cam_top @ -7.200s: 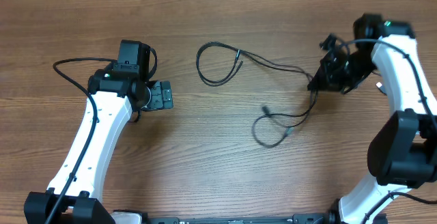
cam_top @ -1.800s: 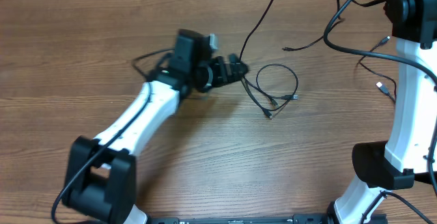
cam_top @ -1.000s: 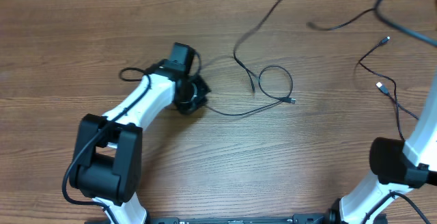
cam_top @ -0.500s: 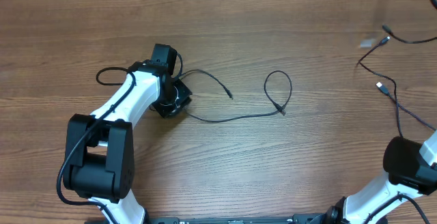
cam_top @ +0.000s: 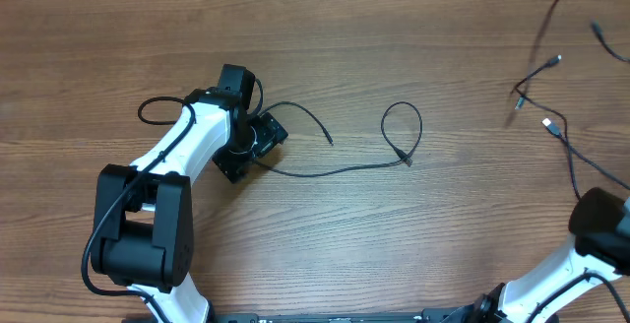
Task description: Untangle cables
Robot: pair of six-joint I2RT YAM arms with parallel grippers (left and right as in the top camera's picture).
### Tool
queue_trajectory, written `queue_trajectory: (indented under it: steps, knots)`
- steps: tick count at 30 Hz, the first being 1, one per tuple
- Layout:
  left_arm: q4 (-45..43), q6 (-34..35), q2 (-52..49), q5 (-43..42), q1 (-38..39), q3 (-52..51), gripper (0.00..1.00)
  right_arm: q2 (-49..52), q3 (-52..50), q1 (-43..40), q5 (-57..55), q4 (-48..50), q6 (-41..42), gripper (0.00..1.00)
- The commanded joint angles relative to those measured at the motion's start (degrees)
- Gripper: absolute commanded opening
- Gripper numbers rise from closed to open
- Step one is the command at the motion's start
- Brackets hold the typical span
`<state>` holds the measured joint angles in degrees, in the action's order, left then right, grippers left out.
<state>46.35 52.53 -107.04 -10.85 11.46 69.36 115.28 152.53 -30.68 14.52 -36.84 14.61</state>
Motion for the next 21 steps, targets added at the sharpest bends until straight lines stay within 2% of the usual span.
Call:
queue_trajectory:
  steps: [1, 11, 21]
  knots:
    - [0.39, -1.36, -0.42, 0.76, -0.20, 0.20, 1.00, 2.64, 0.83, -2.78, -1.03, 1.31, 0.22, 0.04]
    - [0.35, -1.33, -0.42, 0.76, -0.20, 0.20, 1.00, 7.04, 0.81, -6.38, -1.03, 7.26, 0.39, 0.04]
    - [0.35, -1.33, -0.42, 0.76, -0.17, 0.20, 1.00, 14.53, 0.20, -6.36, -1.25, 0.37, 0.39, 0.04]
